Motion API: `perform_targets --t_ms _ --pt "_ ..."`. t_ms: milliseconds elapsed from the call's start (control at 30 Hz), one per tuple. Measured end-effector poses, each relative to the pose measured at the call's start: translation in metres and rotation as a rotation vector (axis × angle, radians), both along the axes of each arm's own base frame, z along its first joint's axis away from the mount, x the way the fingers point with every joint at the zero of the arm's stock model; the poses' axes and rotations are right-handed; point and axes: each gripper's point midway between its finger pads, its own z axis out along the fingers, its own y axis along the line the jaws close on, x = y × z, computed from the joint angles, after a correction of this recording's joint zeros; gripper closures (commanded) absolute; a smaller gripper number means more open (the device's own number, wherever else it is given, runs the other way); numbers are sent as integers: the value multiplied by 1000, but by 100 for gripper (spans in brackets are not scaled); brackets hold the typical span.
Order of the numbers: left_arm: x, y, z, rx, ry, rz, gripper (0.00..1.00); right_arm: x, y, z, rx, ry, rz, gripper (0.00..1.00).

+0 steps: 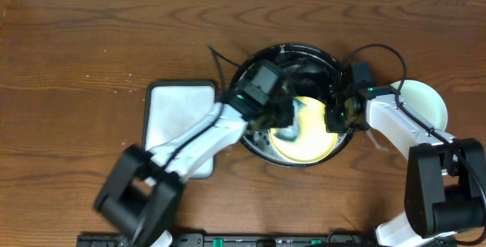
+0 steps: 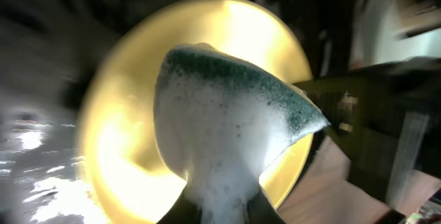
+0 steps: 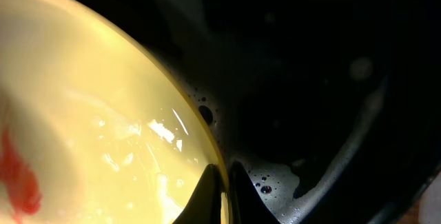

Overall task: Clean dirty plates on tray and stack at the side
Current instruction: 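Carry the sponge with the left gripper onto the yellow plate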

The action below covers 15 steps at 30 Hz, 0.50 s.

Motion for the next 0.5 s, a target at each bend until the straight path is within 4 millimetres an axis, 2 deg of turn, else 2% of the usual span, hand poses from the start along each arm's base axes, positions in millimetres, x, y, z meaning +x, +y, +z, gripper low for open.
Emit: perform_targets --t_ms 200,367,500 --pt "-14 -32 -50 5 82 12 92 0 0 0 2 2 0 99" --pt "-12 -37 -56 5 100 38 92 -1 0 0 2 5 0 99" --pt "-6 -29 -59 59 74 36 93 -2 0 0 3 8 1 99"
